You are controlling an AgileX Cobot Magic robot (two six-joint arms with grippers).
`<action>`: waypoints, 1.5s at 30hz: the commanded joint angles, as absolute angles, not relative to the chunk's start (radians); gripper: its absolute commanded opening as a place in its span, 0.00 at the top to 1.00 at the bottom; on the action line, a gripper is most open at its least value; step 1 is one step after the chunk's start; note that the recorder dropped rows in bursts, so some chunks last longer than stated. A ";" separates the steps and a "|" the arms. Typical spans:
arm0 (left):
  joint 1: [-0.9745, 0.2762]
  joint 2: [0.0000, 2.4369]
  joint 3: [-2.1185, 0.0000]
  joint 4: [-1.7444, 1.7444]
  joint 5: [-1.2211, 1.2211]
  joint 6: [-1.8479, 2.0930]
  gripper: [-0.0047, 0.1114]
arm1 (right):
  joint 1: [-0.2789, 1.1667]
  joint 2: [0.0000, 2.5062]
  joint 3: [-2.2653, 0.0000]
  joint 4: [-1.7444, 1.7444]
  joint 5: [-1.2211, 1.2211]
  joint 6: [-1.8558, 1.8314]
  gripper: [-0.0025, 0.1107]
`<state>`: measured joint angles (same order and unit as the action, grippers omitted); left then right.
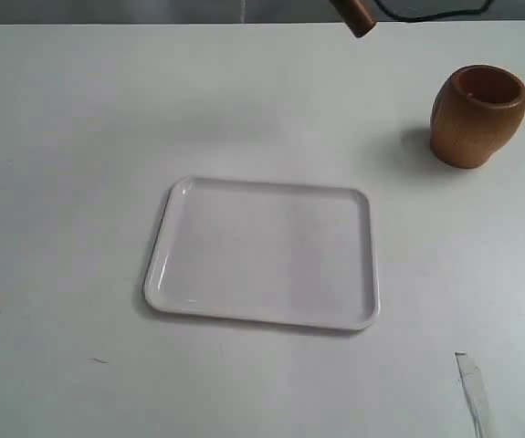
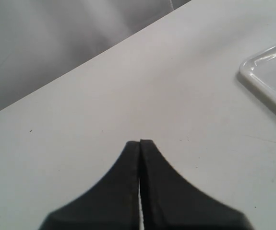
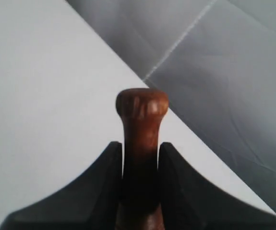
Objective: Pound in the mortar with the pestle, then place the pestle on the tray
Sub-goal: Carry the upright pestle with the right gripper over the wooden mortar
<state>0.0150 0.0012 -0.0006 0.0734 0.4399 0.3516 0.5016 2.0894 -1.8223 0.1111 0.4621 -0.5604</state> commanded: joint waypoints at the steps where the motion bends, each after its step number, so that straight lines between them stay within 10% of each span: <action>1: 0.007 0.000 0.000 0.066 0.437 0.343 0.96 | 0.476 1.841 -1.439 -0.172 0.000 -0.176 0.98; 12: 0.007 0.000 0.000 0.066 0.437 0.343 0.96 | 0.249 1.462 -0.562 -0.202 -0.937 0.277 0.98; 33: 0.007 0.000 0.000 0.066 0.437 0.343 0.96 | 0.207 1.953 -0.603 0.078 -1.221 0.028 0.98; 45: 0.007 0.000 0.000 0.066 0.437 0.343 0.96 | 0.207 1.757 -0.637 0.052 -1.221 -0.130 0.98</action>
<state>0.0150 0.0012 -0.0006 0.0734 0.4399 0.3516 0.2101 1.8250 -0.6307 0.0640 -1.2027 -0.0847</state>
